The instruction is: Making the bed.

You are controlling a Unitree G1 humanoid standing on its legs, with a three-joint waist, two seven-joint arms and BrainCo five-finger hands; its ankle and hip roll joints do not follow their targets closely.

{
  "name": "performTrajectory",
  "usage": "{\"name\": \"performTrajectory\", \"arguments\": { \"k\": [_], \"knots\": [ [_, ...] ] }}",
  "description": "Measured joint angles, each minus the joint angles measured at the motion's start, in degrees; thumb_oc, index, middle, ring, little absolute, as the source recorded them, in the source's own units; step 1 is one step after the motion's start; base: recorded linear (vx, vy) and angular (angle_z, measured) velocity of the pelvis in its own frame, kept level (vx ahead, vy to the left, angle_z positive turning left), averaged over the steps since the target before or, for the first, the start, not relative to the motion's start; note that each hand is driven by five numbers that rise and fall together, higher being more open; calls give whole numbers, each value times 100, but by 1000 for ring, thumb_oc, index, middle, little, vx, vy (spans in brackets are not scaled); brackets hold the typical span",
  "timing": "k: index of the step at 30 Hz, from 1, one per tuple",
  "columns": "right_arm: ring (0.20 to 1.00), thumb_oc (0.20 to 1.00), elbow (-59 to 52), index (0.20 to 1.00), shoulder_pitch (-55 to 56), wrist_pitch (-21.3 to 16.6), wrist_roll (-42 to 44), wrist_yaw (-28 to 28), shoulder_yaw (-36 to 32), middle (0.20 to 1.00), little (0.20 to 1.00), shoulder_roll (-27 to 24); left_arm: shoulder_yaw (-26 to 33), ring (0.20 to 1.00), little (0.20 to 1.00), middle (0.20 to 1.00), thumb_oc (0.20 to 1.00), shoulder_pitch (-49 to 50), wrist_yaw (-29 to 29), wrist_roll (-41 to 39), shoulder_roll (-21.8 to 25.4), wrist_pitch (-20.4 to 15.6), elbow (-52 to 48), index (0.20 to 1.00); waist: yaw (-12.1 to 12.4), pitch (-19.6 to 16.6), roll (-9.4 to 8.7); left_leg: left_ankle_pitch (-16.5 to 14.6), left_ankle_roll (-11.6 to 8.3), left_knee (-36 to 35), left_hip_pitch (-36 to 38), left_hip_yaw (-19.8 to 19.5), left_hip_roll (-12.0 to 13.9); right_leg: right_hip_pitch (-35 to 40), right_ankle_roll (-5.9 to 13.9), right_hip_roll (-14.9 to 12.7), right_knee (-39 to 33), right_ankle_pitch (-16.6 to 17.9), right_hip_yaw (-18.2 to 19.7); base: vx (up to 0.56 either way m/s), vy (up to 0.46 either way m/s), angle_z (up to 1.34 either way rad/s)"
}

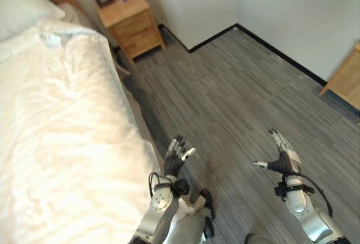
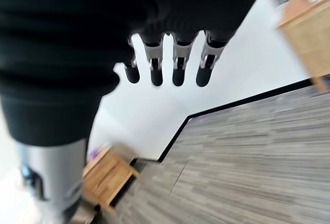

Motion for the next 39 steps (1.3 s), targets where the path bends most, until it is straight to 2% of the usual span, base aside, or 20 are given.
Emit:
{"name": "performTrajectory", "arguments": {
  "k": [2, 3, 5, 6, 9, 11, 12, 13, 15, 16, 20, 21, 22, 24, 26, 27, 28, 31, 35, 39],
  "knots": [
    [1000, 1000, -207, 1000, 39, -49, -38, 28, 33, 1000, 1000, 47, -6, 1000, 1000, 1000, 1000, -219, 8, 4, 285, 41, -8, 1000, -29, -56, -324, -154, 85, -17, 199, -297, -193, -522, 287, -282, 1198, 67, 436, 368, 180, 92],
    [1000, 1000, -220, 1000, -13, -51, -37, 27, -7, 1000, 1000, 46, -5, 1000, 1000, 1000, 1000, -237, 9, 6, 299, 42, -10, 1000, -16, -43, -305, -239, 199, -18, 278, -350, -204, -635, 288, -300, 1307, 66, 567, 404, 132, 39],
    [1000, 1000, -188, 1000, -197, -61, -18, 25, -127, 1000, 1000, 13, -27, 1000, 1000, 1000, 1000, -265, 19, 18, 218, 43, -24, 1000, -217, 112, 38, -424, 214, 2, 552, -860, -1, -1128, 187, 270, 1590, -81, 1234, 377, 49, 79],
    [1000, 1000, -171, 1000, -96, -60, -16, 29, -148, 1000, 1000, -12, -59, 1000, 1000, 1000, 1000, -263, 8, 24, 178, 41, -52, 1000, -350, 136, 92, -435, 231, -20, 690, -1064, 94, -1295, 229, 460, 1140, -74, 1287, 380, 13, 117],
    [1000, 1000, -123, 1000, 101, -65, 172, 36, -172, 1000, 1000, 7, -149, 1000, 1000, 1000, 1000, -254, -1, 29, 96, 39, -27, 1000, -529, 191, -74, -632, 145, 27, 813, -1762, 129, -1571, 73, 559, -537, 220, 1270, 641, -44, 120],
    [1000, 1000, -90, 1000, 153, -65, 451, 63, -166, 1000, 1000, 35, -213, 1000, 1000, 1000, 1000, -255, -53, 44, 54, 41, 98, 1000, -647, 155, -207, -783, -100, 118, 674, -2261, 149, -1508, 230, 565, -1918, 563, 1422, 518, -88, 149],
    [1000, 1000, -88, 1000, 158, -69, 491, 63, -205, 1000, 1000, 150, -251, 1000, 1000, 1000, 1000, -240, -80, 49, 135, 44, 110, 1000, -658, 108, -499, -785, -237, 52, 679, -2433, 20, -1440, 329, 381, -2311, 504, 1438, 481, -115, 168],
    [1000, 1000, 28, 1000, 89, -71, 491, 66, -252, 1000, 1000, 181, -239, 1000, 1000, 1000, 1000, -277, -111, 52, 131, 55, 268, 1000, -687, 116, -534, -776, -439, -5, 695, -2645, 69, -1385, 479, 371, -2325, 905, 1374, 441, -140, 168],
    [1000, 1000, 313, 1000, -83, -43, 489, 80, -287, 1000, 1000, 119, -251, 1000, 1000, 1000, 1000, -288, -179, 46, 4, 89, 463, 1000, -808, 138, -538, -1170, -897, 1297, 421, -2487, 10, -1134, 480, 412, -2404, 983, 1194, 381, -179, 138],
    [1000, 1000, 264, 1000, -71, -64, 478, 94, -277, 1000, 1000, 20, -280, 1000, 1000, 1000, 1000, -220, -213, 47, -50, 88, 466, 1000, -813, 82, -449, -1379, -1020, 1450, 574, -2457, 32, -985, 399, 498, -2464, 1054, 1027, 273, -134, 92],
    [1000, 1000, 398, 1000, -75, -120, 476, 221, -272, 1000, 1000, -21, -180, 1000, 1000, 1000, 1000, -202, -328, 52, -43, 80, 452, 1000, -939, -71, -169, -1725, -1070, 1294, 965, -2507, 295, -804, -67, 911, -2249, 1139, 890, 423, -238, 75],
    [1000, 1000, 403, 1000, -38, -139, 477, 235, -297, 1000, 1000, -16, -168, 1000, 1000, 1000, 1000, -193, -339, 51, -42, 82, 456, 1000, -977, -57, -198, -1830, -1125, 1478, 915, -2468, 339, -786, -160, 915, -2262, 1186, 897, 261, -199, 27],
    [1000, 1000, 414, 1000, 1, -148, 484, 260, -314, 1000, 1000, -20, -154, 1000, 1000, 1000, 1000, -195, -329, 45, -58, 87, 493, 1000, -952, -32, -183, -2039, -1268, 2269, 670, -2400, 284, -647, -483, 907, -2346, 1334, 831, 220, -231, 7],
    [1000, 1000, 469, 1000, -8, -210, 493, 283, -264, 1000, 1000, -37, -80, 1000, 1000, 1000, 1000, -106, -345, 44, -28, 109, 500, 1000, -816, 20, -212, -1878, -1307, 3259, 299, -2349, 165, -564, -648, 954, -2247, 1259, 927, 284, -249, -12],
    [1000, 1000, 499, 1000, 14, -231, 576, 277, -282, 1000, 1000, -47, 40, 1000, 1000, 1000, 1000, -42, -333, 37, -8, 142, 487, 1000, -766, 126, -294, -1482, -1536, 4061, -124, -2215, 57, -391, -737, 836, -2310, 1319, 960, 290, -99, 2],
    [1000, 1000, 511, 1000, 70, -232, 687, 246, -294, 1000, 1000, -49, 77, 1000, 1000, 1000, 1000, -10, -319, 19, -1, 175, 523, 1000, -626, 199, -329, -1007, -1611, 4622, -423, -1916, 43, -184, -757, 767, -2576, 1256, 1084, 341, -21, 6],
    [1000, 1000, 509, 1000, 120, -207, 699, 240, -300, 1000, 1000, -36, 81, 1000, 1000, 1000, 1000, 48, -308, 4, -13, 197, 491, 1000, -568, 252, -422, -1042, -1464, 4667, -572, -1586, 99, -65, -832, 683, -2760, 1364, 1064, 385, 28, 1],
    [1000, 1000, 513, 1000, 111, -219, 702, 240, -284, 1000, 1000, -6, 109, 1000, 1000, 1000, 1000, 115, -320, 5, 14, 253, 483, 1000, -498, 215, -299, -1053, -1353, 2904, -669, -1145, 318, 77, -837, 678, -2951, 1372, 946, 568, 128, 7],
    [1000, 1000, 695, 1000, 48, -215, 700, 263, -274, 1000, 1000, -39, 160, 1000, 1000, 1000, 1000, 103, -320, 15, -33, 266, 517, 1000, -371, 131, -14, -712, -1262, -105, -313, -1232, 416, 190, -774, 884, -3119, 1329, 1204, 608, 137, -15],
    [1000, 1000, 741, 1000, 187, -185, 661, 299, -276, 1000, 1000, -71, 99, 1000, 1000, 1000, 1000, 112, -320, 53, -43, 281, 497, 1000, -143, 12, 114, -641, -1230, 221, -437, -1552, 390, 458, -613, 844, -3077, 971, 1617, 575, 186, -57]
  ]
}}
